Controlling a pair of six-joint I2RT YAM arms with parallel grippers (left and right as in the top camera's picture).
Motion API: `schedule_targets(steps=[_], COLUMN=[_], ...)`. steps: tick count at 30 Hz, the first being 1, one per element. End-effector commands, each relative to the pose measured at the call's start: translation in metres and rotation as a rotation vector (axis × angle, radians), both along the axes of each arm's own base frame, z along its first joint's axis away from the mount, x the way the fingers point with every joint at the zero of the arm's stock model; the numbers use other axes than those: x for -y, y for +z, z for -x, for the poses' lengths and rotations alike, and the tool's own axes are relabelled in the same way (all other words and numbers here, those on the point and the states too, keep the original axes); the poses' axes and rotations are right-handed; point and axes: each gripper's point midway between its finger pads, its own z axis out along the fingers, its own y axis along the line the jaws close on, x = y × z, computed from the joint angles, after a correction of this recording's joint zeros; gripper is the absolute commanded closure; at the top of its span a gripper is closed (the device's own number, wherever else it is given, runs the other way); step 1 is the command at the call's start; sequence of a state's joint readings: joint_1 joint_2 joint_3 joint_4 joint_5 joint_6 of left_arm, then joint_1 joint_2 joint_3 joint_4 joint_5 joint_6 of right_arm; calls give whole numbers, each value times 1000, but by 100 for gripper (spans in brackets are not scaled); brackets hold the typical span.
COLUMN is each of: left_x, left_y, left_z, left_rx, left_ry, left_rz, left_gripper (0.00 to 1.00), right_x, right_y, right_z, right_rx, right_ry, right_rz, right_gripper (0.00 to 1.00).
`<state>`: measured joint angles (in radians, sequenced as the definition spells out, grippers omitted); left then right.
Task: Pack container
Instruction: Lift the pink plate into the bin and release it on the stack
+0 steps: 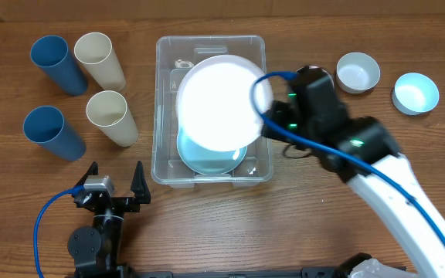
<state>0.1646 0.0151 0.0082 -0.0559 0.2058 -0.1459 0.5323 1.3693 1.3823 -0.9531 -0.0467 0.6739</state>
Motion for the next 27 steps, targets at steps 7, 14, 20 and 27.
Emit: schedule_targets(steps=[7,14,20,27], left_x=[-1,-1,-1,-1], left_y=[1,1,1,1], left_z=[0,0,0,0], left_rx=[7,7,7,7], left_ry=[3,3,3,3], left_rz=[-20,-20,-20,-20], left_gripper=[0,0,0,0], right_x=[-33,-30,-29,-36], right_y=[-72,-120,-142,-144], right_z=[-19,-18,-16,-11], right_rx=[-130,-243,-298,-311], right_ry=[10,13,15,79], right_rz=[126,218,255,242], right_gripper=[96,96,96,64])
